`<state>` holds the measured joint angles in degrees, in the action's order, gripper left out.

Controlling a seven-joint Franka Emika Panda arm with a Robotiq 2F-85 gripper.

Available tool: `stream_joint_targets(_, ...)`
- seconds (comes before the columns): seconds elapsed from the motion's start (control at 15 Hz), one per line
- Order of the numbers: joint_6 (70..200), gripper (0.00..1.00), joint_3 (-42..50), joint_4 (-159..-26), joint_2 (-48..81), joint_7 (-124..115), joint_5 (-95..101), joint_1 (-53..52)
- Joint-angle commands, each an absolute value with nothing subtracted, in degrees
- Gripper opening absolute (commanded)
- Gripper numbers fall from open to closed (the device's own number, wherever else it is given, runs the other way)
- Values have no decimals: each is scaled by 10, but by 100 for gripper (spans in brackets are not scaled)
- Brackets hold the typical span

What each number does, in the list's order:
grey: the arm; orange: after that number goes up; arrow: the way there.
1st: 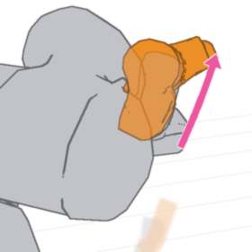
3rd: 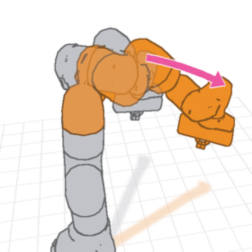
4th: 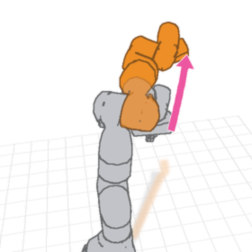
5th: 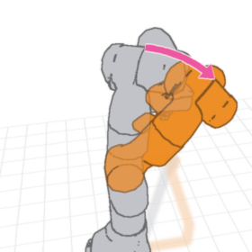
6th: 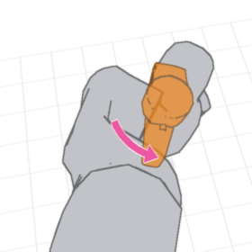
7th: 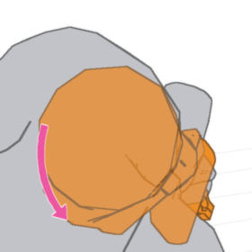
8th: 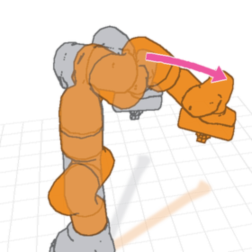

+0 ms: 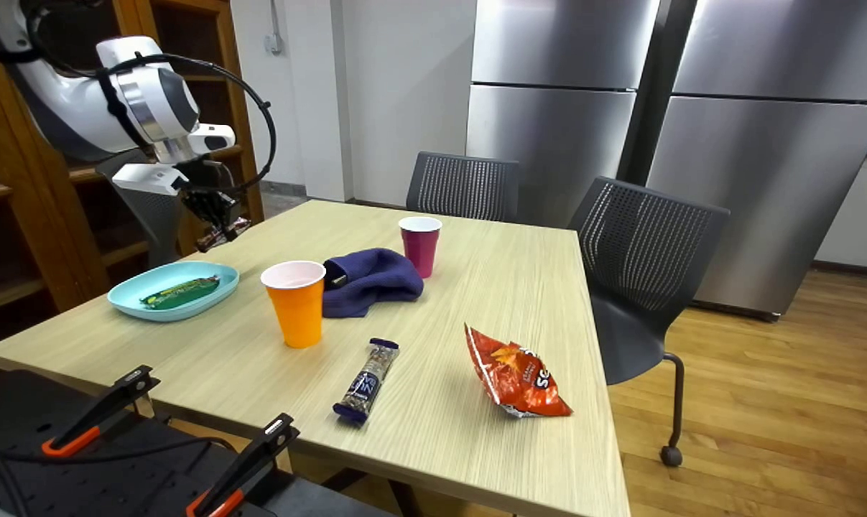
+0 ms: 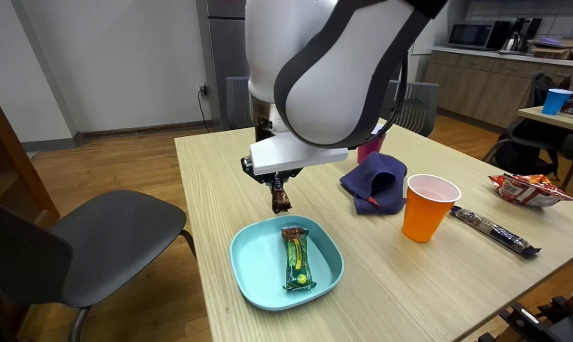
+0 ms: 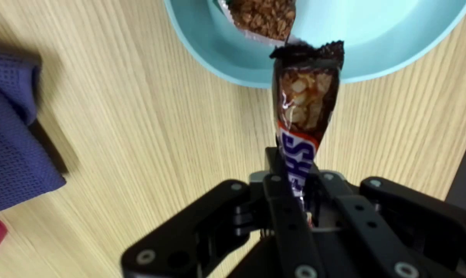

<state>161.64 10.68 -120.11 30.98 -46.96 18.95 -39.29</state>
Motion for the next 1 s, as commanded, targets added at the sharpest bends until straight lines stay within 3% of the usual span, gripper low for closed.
stream_joint_targets(0.0, 1613, 3, 79, -1238, 276, -453, 173, -383)
stream_joint_targets(0.6, 1608, 3, 28, -1265, 268, -458, 127, -384)
stream_joint_targets(0.93, 1610, 3, 42, -1263, 283, -489, 126, -405)
